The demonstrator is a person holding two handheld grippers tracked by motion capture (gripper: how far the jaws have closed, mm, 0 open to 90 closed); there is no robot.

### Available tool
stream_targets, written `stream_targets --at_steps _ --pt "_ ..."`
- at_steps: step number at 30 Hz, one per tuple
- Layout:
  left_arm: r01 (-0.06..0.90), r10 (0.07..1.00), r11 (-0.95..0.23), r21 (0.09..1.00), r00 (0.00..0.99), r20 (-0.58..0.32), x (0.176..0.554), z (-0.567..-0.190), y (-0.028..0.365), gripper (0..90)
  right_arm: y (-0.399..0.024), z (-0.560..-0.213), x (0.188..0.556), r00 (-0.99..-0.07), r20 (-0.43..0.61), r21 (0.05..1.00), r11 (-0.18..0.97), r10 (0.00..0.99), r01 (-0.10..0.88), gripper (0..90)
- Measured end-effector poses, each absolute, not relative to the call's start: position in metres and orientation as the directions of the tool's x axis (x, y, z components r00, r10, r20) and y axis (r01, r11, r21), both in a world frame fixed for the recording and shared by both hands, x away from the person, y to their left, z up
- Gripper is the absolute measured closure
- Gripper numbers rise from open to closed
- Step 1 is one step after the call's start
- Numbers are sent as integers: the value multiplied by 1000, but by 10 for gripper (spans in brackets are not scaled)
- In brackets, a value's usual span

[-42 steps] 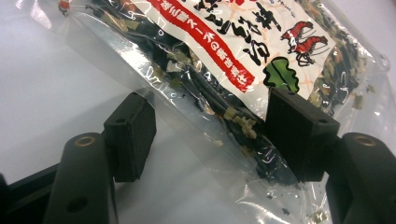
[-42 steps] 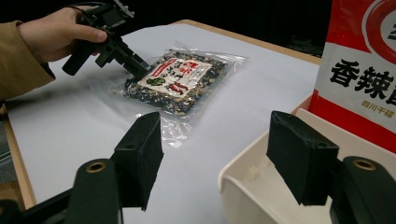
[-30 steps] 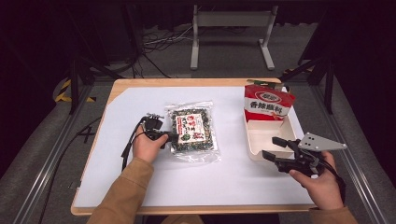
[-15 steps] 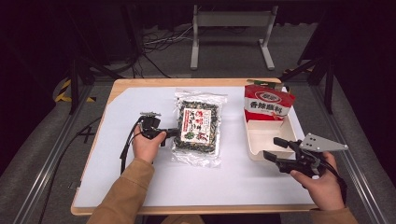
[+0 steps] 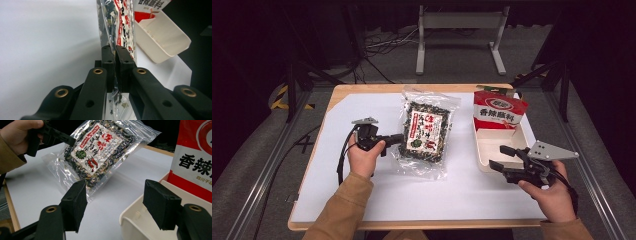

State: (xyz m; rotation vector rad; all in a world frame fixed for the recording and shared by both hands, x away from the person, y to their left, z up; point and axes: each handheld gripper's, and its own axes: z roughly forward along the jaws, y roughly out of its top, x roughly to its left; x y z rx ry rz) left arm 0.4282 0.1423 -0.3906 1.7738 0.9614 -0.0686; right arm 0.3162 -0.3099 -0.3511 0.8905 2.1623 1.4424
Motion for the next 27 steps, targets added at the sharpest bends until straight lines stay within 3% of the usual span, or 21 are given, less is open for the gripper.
stream_targets --at_steps 15,21,27 --pt "472 528 -128 872 777 -342 385 -348 141 891 -299 -353 327 -741 39 918 268 670 291 358" --pt "450 505 -125 884 796 -334 371 -340 144 893 -293 -352 333 -751 47 920 264 659 289 358" --pt "416 478 -132 900 822 -310 355 -330 147 894 -283 -359 344 -743 109 907 239 661 346 349"
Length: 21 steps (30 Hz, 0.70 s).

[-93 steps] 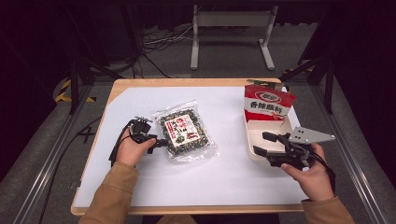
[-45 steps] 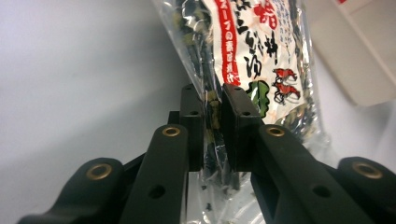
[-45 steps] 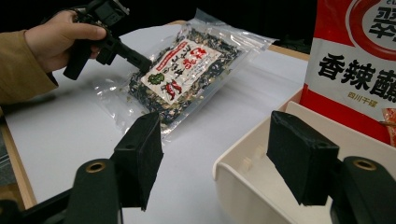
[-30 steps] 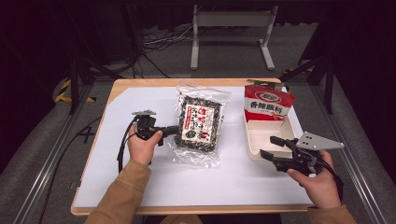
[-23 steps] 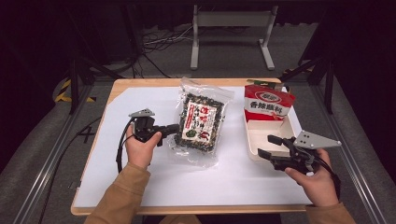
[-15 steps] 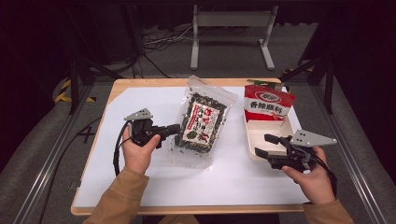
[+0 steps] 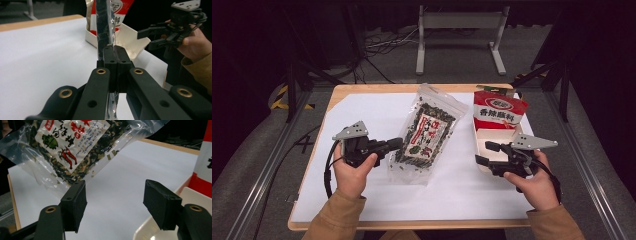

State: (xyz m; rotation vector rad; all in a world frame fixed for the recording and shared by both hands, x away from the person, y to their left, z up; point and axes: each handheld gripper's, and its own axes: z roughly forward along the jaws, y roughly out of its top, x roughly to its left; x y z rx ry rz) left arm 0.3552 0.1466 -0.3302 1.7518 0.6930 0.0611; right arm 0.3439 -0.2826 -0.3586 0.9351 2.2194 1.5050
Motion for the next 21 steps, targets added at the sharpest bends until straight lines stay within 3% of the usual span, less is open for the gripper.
stream_targets --at_steps 10,14,20,21 --pt "364 417 -167 916 868 -268 331 -319 144 895 -262 -368 357 -732 233 903 137 640 407 302" --pt "340 370 -153 928 890 -265 323 -316 144 896 -250 -370 363 -761 289 899 107 581 424 272" --pt "302 326 -152 941 914 -241 318 -315 143 895 -240 -371 366 -804 294 914 94 518 395 250" --pt "268 316 -179 947 927 -203 318 -316 141 895 -239 -371 366 -812 291 920 85 505 383 259"
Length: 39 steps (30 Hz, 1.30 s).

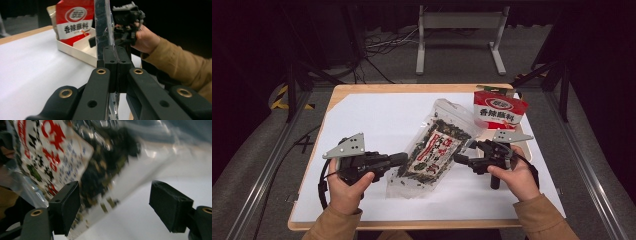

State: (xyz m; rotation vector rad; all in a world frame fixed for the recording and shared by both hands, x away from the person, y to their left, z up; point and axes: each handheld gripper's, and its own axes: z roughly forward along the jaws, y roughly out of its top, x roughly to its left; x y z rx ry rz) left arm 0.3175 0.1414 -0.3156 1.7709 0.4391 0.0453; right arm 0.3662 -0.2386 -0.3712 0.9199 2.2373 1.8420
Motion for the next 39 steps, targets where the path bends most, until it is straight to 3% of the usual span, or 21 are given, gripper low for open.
stream_targets --at_steps 5,19,26,30,39 --pt "258 307 -176 950 931 -196 321 -319 143 894 -237 -365 364 -845 291 937 43 448 346 325" --pt "237 347 -213 948 925 -153 329 -325 143 888 -245 -341 352 -926 220 963 84 306 257 687" --pt "248 343 -196 949 924 -171 335 -330 145 873 -247 -328 344 -957 169 977 92 234 195 751" --pt "251 364 -198 948 916 -166 337 -331 142 815 -248 -322 341 -961 146 978 109 234 175 758" --pt "219 440 -191 957 890 -116 340 -330 150 500 -255 -304 341 -953 92 969 197 287 152 760"
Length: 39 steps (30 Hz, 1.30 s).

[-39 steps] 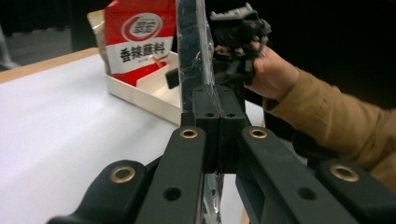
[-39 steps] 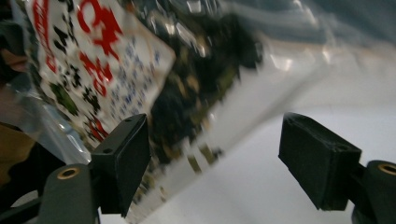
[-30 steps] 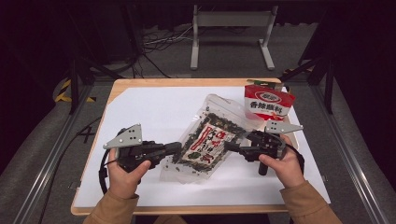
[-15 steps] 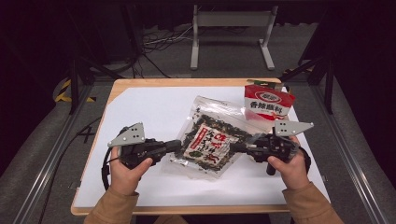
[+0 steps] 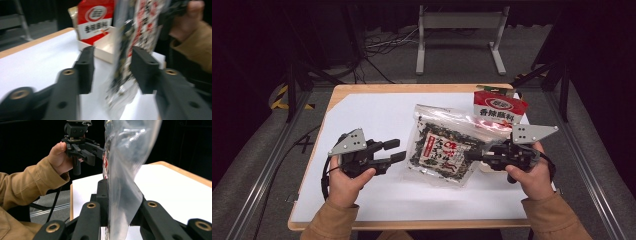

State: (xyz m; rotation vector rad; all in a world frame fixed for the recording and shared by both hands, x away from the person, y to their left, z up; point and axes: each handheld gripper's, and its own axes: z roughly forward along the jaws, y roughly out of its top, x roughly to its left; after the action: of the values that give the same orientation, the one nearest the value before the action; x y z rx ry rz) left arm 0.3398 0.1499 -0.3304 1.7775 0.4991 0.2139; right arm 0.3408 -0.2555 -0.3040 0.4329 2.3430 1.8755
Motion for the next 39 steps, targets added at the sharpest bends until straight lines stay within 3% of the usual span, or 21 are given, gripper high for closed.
stream_targets --at_steps 18,39 --pt "291 606 -305 907 793 -51 353 -344 178 289 -286 -254 344 -909 -3 956 269 416 121 759" --pt "366 657 -296 882 748 -90 365 -360 193 256 -321 -224 352 -845 -121 939 336 521 73 759"
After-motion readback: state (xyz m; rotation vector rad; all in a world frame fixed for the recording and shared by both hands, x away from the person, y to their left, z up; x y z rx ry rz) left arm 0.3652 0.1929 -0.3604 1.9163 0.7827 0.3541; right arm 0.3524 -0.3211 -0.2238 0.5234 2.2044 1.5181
